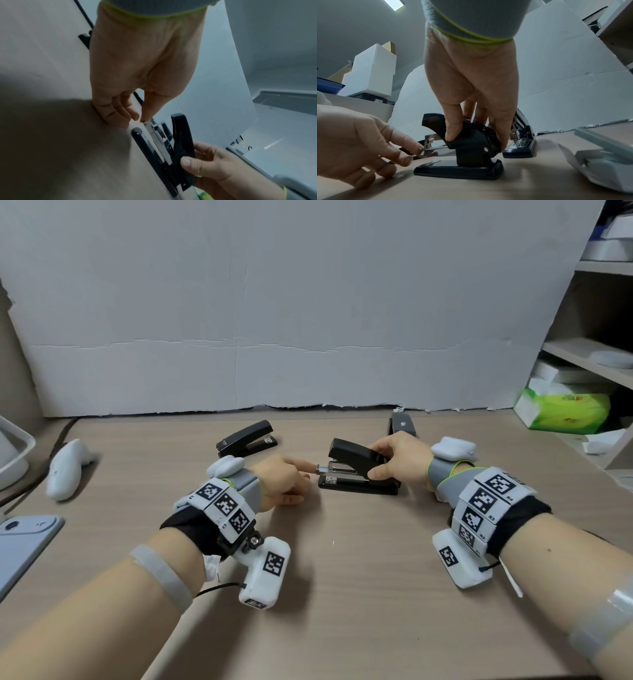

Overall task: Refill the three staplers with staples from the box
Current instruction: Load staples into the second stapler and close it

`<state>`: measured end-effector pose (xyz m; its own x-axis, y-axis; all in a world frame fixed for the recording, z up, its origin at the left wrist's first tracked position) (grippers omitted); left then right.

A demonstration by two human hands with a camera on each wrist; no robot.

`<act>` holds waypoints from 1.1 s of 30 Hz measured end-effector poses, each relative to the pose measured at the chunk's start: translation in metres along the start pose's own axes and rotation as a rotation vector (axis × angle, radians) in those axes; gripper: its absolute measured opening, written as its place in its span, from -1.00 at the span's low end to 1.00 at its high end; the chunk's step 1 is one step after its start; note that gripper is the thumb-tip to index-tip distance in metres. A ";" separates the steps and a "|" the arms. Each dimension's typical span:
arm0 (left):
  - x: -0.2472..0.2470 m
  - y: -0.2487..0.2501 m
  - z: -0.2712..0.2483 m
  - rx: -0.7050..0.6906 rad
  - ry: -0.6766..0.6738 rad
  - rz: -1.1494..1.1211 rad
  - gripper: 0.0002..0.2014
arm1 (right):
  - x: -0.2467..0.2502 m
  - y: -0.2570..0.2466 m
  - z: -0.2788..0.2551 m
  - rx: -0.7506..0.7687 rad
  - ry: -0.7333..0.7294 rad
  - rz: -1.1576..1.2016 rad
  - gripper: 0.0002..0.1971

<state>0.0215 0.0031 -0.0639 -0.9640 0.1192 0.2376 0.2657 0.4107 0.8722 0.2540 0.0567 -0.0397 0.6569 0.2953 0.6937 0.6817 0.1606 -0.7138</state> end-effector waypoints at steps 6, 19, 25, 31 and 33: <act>-0.016 0.006 0.008 -0.039 -0.022 0.089 -0.58 | 0.000 0.001 0.000 -0.001 0.007 -0.012 -0.77; -0.019 0.004 0.012 -0.104 -0.008 0.102 -0.67 | 0.003 0.002 0.002 -0.003 -0.011 -0.001 -0.73; -0.019 0.003 0.013 -0.131 -0.003 0.126 -0.70 | 0.004 0.005 0.001 0.025 -0.001 -0.006 -0.77; -0.019 0.002 0.013 -0.164 0.000 0.179 -0.68 | 0.003 0.004 0.001 0.048 0.019 -0.018 -0.81; -0.017 0.002 0.013 -0.168 0.007 0.197 -0.68 | 0.003 0.004 0.001 0.048 0.013 -0.019 -0.81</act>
<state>0.0388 0.0132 -0.0716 -0.8940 0.1751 0.4124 0.4441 0.2241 0.8675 0.2587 0.0591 -0.0407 0.6482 0.2799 0.7081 0.6781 0.2108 -0.7041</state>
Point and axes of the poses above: each hand's wrist, its own z-axis towards the middle knuckle, its own x-axis out of the back of the hand, y = z × x, the point moved 2 cm from there along z, towards the middle knuckle, and after that the axes turned 6 degrees about z, right-handed, at the moved point
